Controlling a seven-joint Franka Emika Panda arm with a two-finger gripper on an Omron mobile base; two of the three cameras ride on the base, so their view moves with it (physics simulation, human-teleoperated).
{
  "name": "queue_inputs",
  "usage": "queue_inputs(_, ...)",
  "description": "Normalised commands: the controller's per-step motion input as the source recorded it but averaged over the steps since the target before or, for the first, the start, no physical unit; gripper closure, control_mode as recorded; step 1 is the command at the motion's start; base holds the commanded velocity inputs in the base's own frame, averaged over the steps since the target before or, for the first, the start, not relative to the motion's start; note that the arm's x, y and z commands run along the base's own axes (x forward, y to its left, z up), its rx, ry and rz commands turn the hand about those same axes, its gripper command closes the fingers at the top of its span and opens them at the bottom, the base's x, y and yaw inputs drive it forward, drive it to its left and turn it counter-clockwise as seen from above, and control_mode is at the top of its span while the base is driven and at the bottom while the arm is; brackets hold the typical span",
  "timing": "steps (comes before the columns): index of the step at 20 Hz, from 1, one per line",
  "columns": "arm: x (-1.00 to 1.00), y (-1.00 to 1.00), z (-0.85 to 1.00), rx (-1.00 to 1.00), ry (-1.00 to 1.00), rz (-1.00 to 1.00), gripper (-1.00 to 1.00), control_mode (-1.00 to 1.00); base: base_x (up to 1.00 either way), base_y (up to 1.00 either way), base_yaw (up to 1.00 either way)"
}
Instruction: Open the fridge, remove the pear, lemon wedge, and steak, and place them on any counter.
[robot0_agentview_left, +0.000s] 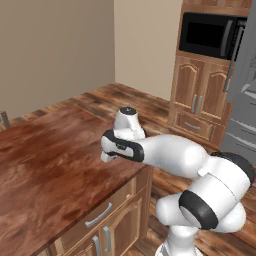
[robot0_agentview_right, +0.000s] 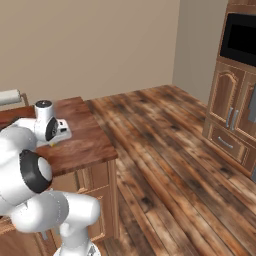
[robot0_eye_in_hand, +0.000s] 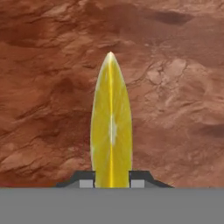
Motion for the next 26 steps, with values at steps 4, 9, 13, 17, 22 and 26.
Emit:
queue_inputs(4,0.47,0.26,-0.66,0.0,0.0,0.07,1.0,-1.0,0.0,0.0,0.0)
queue_inputs(9,0.2,0.21,-0.44,0.0,-0.02,0.04,-1.0,-1.0,0.0,0.0,0.0)
queue_inputs(13,0.08,0.06,-0.09,0.0,-0.01,0.0,-1.0,-1.0,0.0,0.0,0.0)
queue_inputs(17,0.02,0.03,0.01,0.0,0.0,0.0,-1.0,-1.0,0.0,0.0,0.0)
queue_inputs(22,-0.28,-0.42,0.97,0.0,-0.04,0.0,-1.0,-1.0,0.0,0.0,0.0)
queue_inputs(26,-0.31,-0.48,1.0,0.0,-0.04,-0.03,-1.0,-1.0,0.0,0.0,0.0)
